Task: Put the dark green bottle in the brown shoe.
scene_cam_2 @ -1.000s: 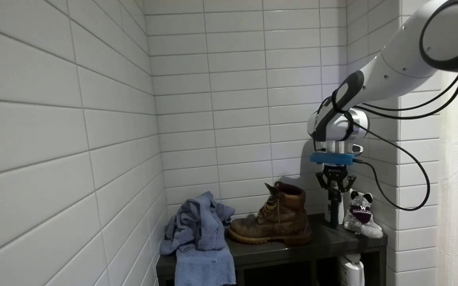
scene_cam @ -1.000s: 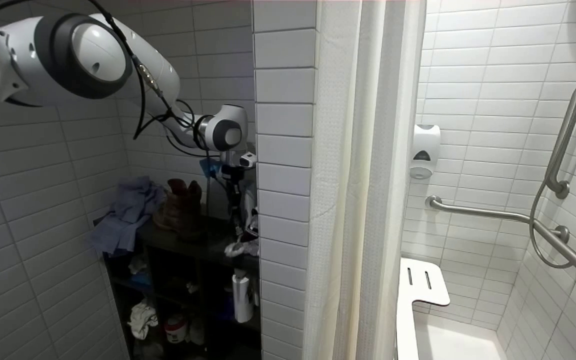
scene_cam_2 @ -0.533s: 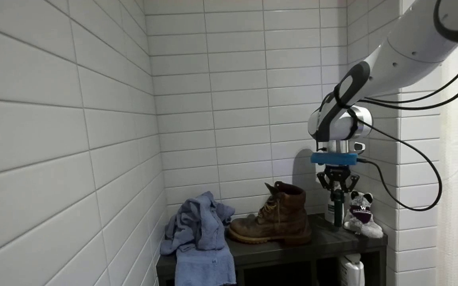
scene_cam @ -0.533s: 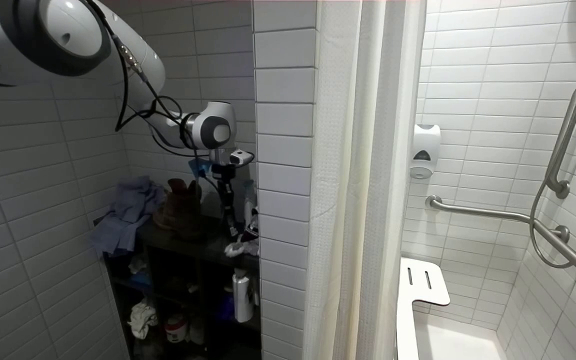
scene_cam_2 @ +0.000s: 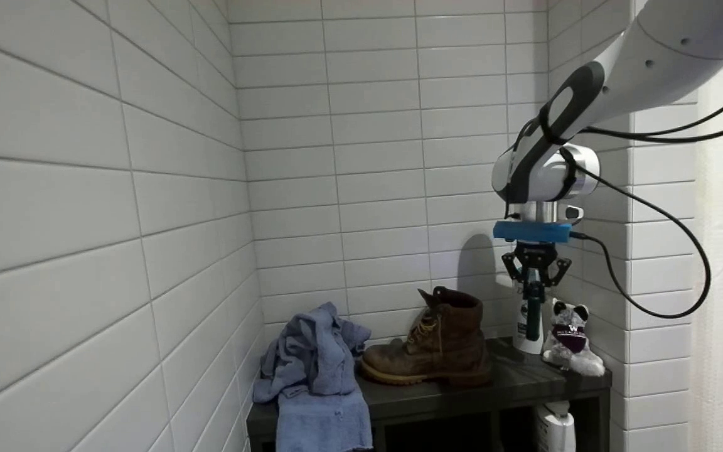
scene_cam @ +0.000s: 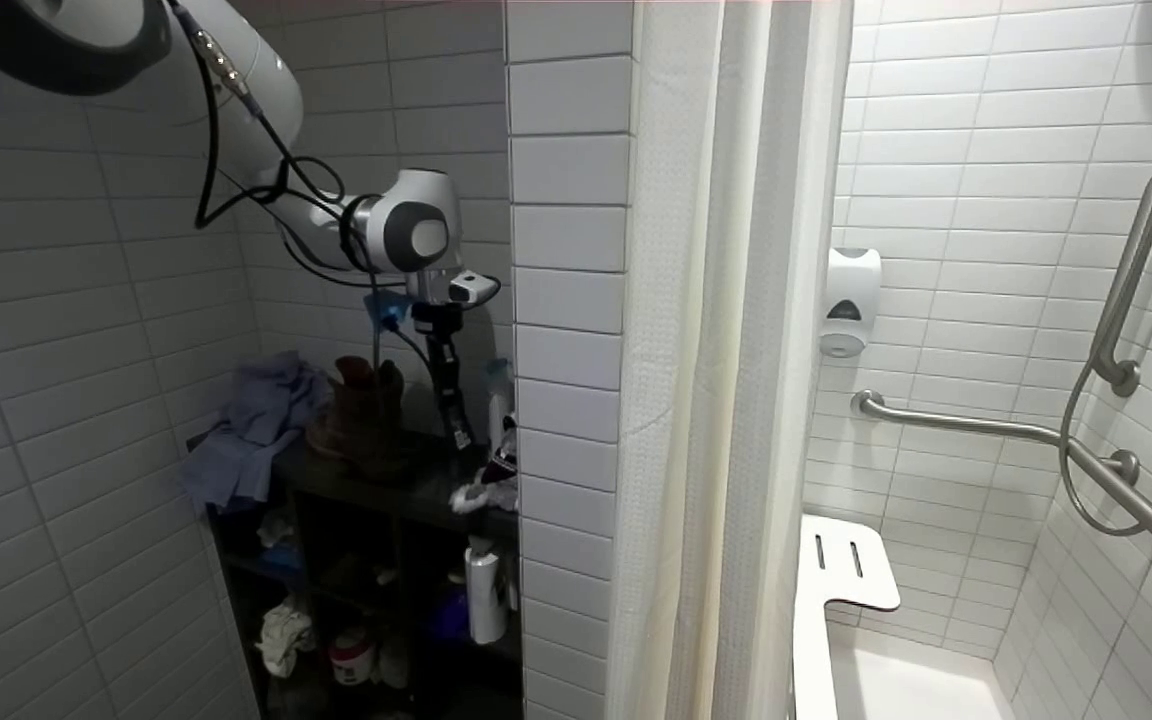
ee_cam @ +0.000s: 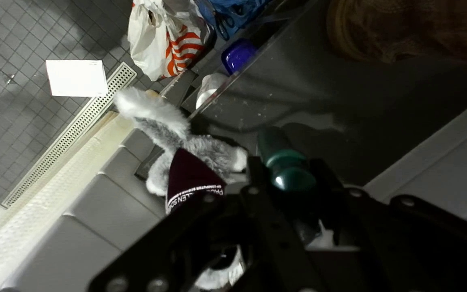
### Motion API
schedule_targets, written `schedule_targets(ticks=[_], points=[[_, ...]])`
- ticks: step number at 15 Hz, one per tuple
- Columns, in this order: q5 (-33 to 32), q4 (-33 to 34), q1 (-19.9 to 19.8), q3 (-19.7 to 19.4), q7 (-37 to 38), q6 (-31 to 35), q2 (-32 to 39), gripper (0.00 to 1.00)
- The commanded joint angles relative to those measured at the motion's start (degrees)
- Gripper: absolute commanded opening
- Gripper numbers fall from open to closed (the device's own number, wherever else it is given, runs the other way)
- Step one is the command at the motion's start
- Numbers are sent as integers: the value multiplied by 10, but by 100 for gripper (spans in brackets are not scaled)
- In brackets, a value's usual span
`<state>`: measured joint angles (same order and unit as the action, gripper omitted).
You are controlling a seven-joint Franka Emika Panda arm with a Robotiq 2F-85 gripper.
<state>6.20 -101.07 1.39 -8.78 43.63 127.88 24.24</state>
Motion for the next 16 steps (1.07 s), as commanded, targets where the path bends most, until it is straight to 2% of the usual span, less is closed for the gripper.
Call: schedule_targets(ticks=[1,7,16], points=[[-6,-42,-1,1,17,10,-57,8],[-16,-82,-2,6,17,32,-112,8],[-41,-113,15,29,22,62,-142,8]])
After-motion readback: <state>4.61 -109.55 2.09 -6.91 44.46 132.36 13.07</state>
